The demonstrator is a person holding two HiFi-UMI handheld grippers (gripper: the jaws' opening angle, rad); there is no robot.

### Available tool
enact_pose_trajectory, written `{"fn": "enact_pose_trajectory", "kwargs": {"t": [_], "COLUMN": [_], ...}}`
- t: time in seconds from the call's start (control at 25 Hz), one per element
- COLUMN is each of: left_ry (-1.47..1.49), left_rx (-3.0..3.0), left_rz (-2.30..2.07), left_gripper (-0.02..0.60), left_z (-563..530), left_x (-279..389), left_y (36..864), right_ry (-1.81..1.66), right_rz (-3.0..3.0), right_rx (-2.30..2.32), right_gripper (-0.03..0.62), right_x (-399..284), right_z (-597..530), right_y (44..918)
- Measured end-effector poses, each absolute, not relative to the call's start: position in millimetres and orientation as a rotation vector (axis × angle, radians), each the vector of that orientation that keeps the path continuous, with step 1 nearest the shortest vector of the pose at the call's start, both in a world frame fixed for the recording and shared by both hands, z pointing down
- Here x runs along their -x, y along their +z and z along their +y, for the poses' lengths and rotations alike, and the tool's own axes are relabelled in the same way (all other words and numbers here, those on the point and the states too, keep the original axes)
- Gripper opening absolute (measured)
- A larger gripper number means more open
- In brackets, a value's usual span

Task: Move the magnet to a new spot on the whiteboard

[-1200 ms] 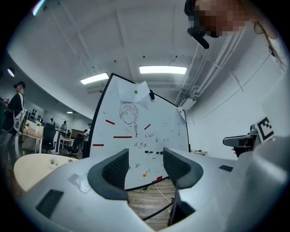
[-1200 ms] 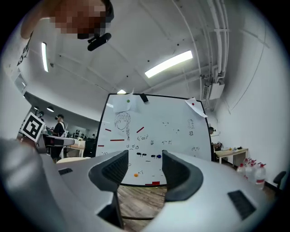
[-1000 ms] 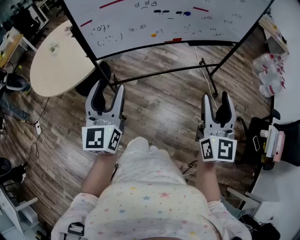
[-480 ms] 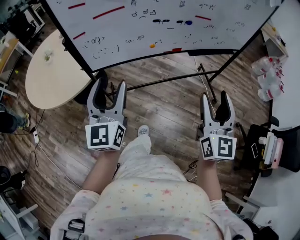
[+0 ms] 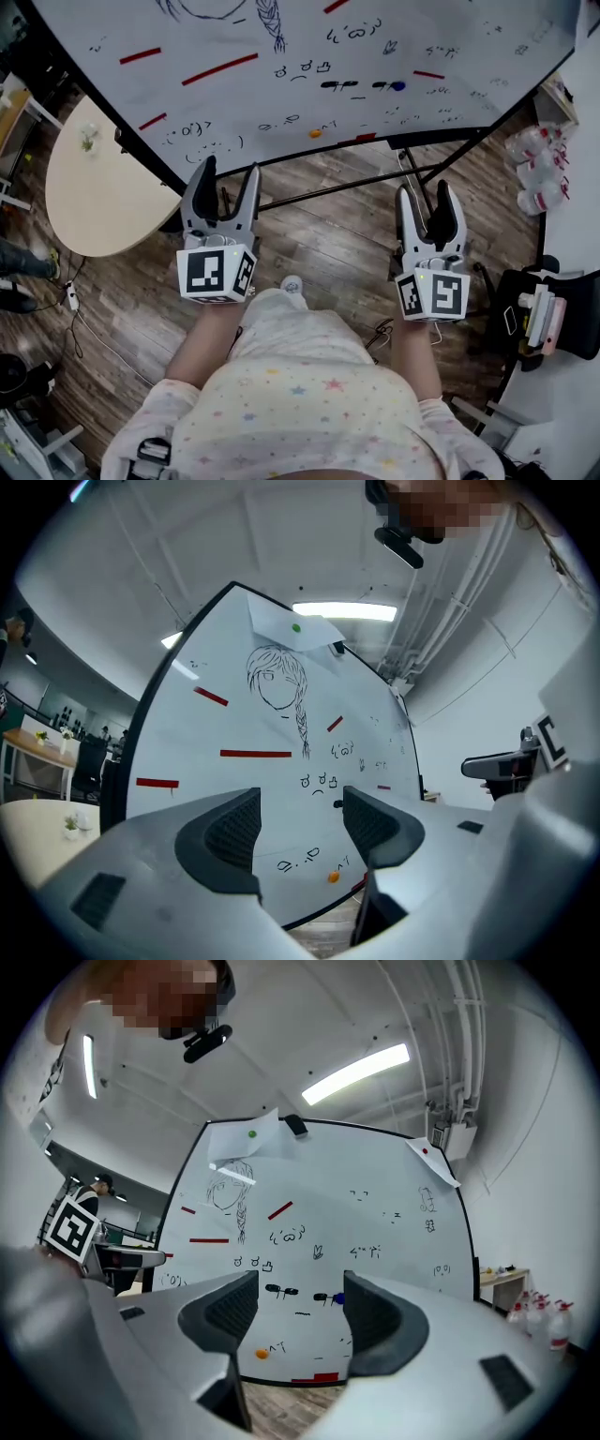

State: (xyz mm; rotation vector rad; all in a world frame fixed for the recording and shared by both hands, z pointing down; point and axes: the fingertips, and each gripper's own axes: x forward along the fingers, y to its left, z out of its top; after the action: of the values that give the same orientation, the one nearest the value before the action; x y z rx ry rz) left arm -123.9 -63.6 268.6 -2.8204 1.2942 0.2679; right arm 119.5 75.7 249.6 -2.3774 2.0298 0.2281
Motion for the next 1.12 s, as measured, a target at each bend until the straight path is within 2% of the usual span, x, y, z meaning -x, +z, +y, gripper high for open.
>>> {"fn": "enact_pose_trajectory", "kwargs": {"t": [0.52,1.12], "left_ry": [0.238,0.231], "left_rx": [2.835,2.703], "left_rz": [1.269,1.457], "left_gripper": [0.25,0.25], "left_z": [-119.6,-154.9], "left_x": [89.7,28.2], "left_y": [279.3,269.5], "right_ry": [0.178,0.238], "right_rz": [2.043,2.133], "right_rx": [2.43,2.248], "right_gripper": [0.264,0.216], "right_x": [-144.1,-225.8], "right_z": [16.4,-60.3], "right_y": [262.7,244.4]}}
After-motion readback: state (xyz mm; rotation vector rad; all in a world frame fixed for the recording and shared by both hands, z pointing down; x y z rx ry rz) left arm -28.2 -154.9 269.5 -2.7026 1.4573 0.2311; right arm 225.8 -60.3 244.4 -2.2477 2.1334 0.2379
